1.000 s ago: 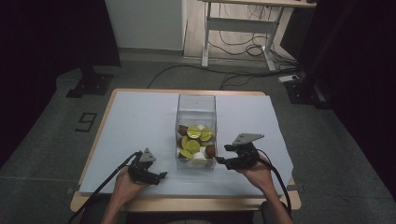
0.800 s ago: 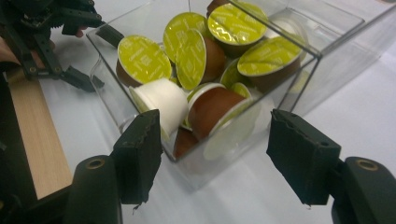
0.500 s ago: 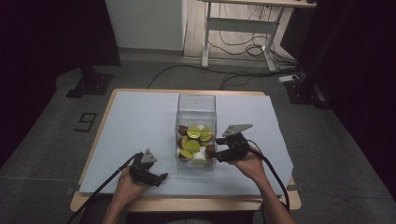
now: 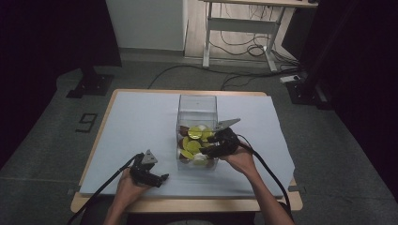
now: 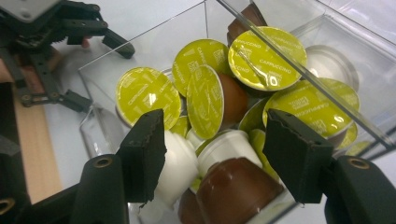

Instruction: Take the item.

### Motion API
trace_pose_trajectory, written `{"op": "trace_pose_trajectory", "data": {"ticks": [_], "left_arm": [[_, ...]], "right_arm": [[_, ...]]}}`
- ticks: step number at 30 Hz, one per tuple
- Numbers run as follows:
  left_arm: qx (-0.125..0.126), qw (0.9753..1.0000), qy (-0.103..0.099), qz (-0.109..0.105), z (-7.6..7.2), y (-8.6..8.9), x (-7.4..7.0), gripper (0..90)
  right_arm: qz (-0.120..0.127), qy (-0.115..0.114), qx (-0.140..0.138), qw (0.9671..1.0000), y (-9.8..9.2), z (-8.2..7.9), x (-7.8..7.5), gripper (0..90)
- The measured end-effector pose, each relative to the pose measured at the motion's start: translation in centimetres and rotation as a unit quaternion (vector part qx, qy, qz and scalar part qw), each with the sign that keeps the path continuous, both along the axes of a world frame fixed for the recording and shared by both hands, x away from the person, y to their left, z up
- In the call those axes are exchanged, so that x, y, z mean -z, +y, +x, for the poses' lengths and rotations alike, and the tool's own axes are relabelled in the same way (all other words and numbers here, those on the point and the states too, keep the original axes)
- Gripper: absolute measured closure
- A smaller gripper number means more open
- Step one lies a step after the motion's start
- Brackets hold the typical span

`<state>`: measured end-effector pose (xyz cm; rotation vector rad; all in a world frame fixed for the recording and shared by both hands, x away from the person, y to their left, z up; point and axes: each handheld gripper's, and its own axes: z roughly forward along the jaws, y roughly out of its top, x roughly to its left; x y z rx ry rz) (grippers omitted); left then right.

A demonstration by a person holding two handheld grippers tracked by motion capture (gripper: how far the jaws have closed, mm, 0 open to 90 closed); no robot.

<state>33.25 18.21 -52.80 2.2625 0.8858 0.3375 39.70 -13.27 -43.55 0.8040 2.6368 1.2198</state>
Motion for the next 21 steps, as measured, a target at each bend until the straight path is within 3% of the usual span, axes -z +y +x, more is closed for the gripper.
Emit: {"op": "trace_pose_trajectory", "data": {"ticks": [21], "left_arm": [[0.0, 1.0, 0.0, 0.001, 0.0, 0.0, 0.0, 5.7]], "right_arm": [[-0.067, 0.021, -0.003, 0.9975, 3.8, 1.9, 0.6, 48.9]]}}
